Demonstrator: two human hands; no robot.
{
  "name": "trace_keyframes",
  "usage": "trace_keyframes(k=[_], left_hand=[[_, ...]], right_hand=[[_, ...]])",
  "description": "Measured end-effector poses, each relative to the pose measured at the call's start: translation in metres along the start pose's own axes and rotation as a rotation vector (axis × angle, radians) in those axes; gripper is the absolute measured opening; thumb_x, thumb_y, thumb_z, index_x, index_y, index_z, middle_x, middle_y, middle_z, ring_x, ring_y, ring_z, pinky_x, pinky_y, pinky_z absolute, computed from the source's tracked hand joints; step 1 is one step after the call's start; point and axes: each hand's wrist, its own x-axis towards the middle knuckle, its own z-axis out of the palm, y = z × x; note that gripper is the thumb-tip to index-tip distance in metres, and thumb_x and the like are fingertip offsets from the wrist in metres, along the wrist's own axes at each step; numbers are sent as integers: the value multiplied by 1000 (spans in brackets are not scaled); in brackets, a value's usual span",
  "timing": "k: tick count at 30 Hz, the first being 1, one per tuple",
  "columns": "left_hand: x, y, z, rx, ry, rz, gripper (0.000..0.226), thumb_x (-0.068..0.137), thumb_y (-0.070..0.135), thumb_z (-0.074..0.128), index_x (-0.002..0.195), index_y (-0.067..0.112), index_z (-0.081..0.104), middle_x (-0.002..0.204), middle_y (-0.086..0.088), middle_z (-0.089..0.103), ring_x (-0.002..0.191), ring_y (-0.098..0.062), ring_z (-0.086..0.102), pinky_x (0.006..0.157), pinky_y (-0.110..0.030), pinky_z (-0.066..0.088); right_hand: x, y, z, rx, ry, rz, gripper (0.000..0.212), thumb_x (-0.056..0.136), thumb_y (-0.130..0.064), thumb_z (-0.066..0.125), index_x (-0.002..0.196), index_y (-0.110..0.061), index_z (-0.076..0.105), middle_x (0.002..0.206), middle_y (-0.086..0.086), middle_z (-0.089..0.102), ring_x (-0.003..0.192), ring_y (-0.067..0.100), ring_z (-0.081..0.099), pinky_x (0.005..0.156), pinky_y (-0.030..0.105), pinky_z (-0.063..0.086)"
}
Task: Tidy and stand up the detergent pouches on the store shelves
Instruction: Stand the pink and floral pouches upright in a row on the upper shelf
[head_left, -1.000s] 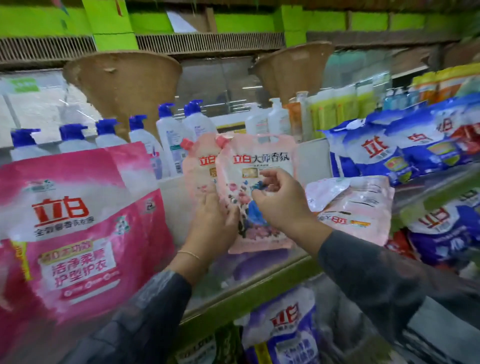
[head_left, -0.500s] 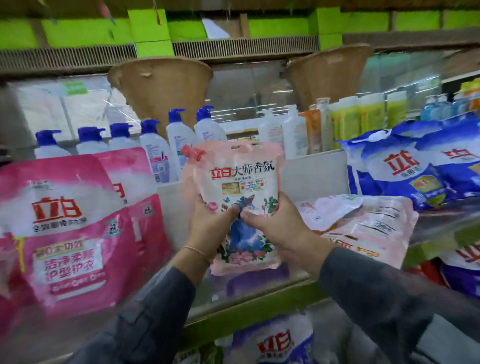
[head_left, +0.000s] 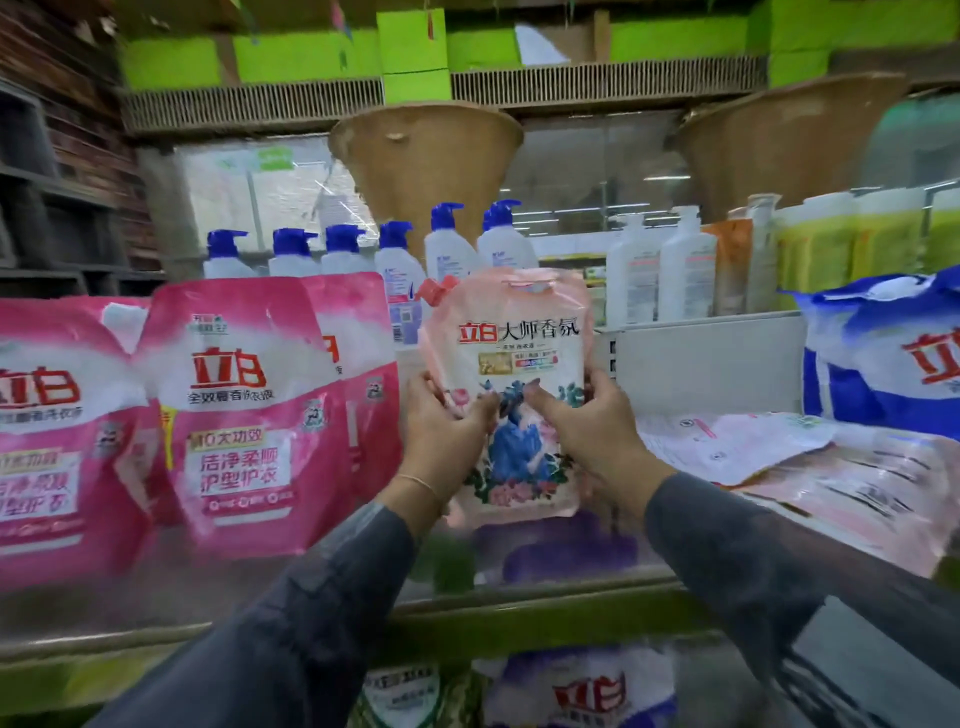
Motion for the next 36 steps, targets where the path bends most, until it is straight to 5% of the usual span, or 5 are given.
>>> trace_keyframes(k=[6, 11, 20, 33, 36], left_hand=[[-31, 24, 16, 737, 167, 563, 98, 83, 37, 62, 153, 5, 1, 161, -21, 4, 150, -32, 1, 121, -41, -3], [-54, 44, 74, 832, -83, 905, 71, 86, 32, 60, 143, -4, 38, 150, -26, 36, 145, -38, 24, 121, -47, 14], [-83, 73, 189, 981, -635, 813, 36, 97, 37, 48, 100, 5, 65, 108, -20, 62, 98, -38, 60, 77, -37, 44], [-70, 66, 254, 1179, -513, 612, 36, 98, 35, 43, 108, 8, 66, 113, -16, 67, 103, -36, 64, 78, -35, 49], [-65, 61, 250, 1067, -459, 551, 37, 98, 42, 44, 98, 12, 68, 103, -12, 70, 94, -33, 66, 71, -32, 45]], right_hand=[[24, -16, -39, -69, 82, 125, 52, 75, -49, 80, 108, -13, 62, 102, 4, 66, 91, 21, 64, 84, 40, 58], [36, -22, -79, -145, 123, 200, 22, 82, -30, 75, 85, -15, 59, 73, 2, 55, 73, 23, 54, 70, 36, 50], [25, -22, -182, -124, 401, 324, 14, 90, -13, 57, 77, -12, 53, 81, 7, 52, 74, 25, 51, 66, 33, 47], [8, -23, -230, -12, 493, 302, 11, 91, -19, 52, 99, -11, 52, 99, 12, 53, 77, 27, 51, 58, 26, 44], [4, -20, -226, 239, 485, 376, 15, 93, -16, 52, 106, -9, 53, 99, 11, 56, 81, 27, 59, 88, 42, 59]])
